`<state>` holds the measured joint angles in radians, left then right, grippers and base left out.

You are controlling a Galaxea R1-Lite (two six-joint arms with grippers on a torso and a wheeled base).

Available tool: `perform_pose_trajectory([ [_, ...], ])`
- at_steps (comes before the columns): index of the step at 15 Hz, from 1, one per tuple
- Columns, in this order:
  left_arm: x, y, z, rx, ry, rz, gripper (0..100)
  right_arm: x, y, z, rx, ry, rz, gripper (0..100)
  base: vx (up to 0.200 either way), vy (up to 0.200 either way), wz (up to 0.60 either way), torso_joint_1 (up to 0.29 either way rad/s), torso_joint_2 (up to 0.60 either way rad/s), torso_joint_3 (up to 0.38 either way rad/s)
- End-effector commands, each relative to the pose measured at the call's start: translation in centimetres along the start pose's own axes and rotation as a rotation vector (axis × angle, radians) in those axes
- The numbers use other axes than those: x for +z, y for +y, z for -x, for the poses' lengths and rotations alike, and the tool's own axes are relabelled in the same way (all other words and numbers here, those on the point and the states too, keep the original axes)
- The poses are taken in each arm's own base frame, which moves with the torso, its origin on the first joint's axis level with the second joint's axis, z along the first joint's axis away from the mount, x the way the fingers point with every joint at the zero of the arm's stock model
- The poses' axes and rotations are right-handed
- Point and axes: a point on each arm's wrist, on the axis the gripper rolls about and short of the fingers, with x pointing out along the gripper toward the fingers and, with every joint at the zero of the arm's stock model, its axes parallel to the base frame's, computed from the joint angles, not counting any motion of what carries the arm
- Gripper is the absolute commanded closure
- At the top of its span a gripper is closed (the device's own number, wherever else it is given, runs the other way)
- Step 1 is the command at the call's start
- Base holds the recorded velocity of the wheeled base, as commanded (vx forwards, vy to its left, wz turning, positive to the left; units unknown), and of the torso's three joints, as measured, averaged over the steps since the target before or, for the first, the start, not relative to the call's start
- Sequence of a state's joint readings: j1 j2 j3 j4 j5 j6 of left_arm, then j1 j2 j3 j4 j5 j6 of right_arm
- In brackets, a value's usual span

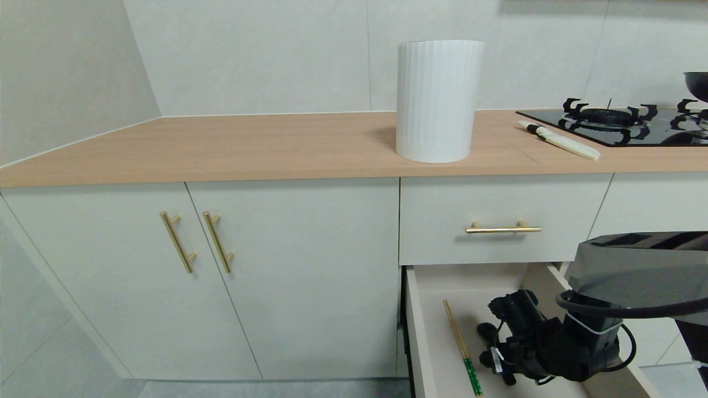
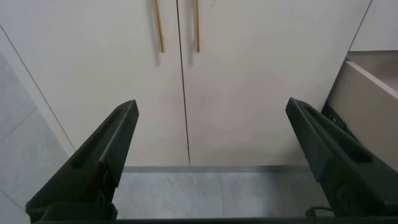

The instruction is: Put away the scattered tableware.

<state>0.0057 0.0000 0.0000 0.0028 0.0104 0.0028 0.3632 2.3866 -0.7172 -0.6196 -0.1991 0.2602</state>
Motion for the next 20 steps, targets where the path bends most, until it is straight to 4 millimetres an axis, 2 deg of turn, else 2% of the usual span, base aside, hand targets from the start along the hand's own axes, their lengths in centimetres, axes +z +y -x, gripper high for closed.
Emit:
perform_pose_trajectory([
  [1, 0.0, 0.0, 0.0, 0.001, 0.0, 0.0, 0, 0.0, 0.0, 0.0, 0.0, -0.002, -0.002, 0, 0.0, 0.0, 0.0, 0.0, 0.0, 0.0],
  [4, 0.0, 0.0, 0.0, 0.001, 0.0, 0.0, 0, 0.1, 0.0, 0.4, 0.003, -0.008, -0.004, 0, 0.0, 0.0, 0.0, 0.0, 0.0, 0.0],
  [5, 0.0, 0.0, 0.0, 0.001, 0.0, 0.0, 0, 0.9, 0.0, 1.6, 0.013, -0.046, -0.013, 0, 0.0, 0.0, 0.0, 0.0, 0.0, 0.0],
  [8, 0.0, 0.0, 0.0, 0.001, 0.0, 0.0, 0, 3.0, -0.7, 7.4, 0.05, -0.177, -0.037, 0, 0.0, 0.0, 0.0, 0.0, 0.0, 0.0],
  [12, 0.0, 0.0, 0.0, 0.001, 0.0, 0.001, 0, 4.1, -2.2, 15.9, 0.082, -0.285, -0.058, 0, 0.0, 0.0, 0.0, 0.0, 0.0, 0.0],
  [15, 0.0, 0.0, 0.0, 0.001, 0.0, 0.0, 0, 3.1, -3.1, 21.0, 0.112, -0.324, -0.053, 0, 0.0, 0.0, 0.0, 0.0, 0.0, 0.0],
  [18, 0.0, 0.0, 0.0, 0.001, 0.0, 0.001, 0, 1.0, -3.6, 24.2, 0.131, -0.284, -0.016, 0, 0.0, 0.0, 0.0, 0.0, 0.0, 0.0],
  [19, 0.0, 0.0, 0.0, 0.001, 0.0, 0.0, 0, 0.6, -3.6, 24.7, 0.135, -0.274, -0.006, 0, 0.0, 0.0, 0.0, 0.0, 0.0, 0.0],
  [20, 0.0, 0.0, 0.0, 0.001, 0.0, 0.001, 0, -0.1, -3.7, 26.3, 0.154, -0.278, 0.016, 0, 0.0, 0.0, 0.0, 0.0, 0.0, 0.0],
])
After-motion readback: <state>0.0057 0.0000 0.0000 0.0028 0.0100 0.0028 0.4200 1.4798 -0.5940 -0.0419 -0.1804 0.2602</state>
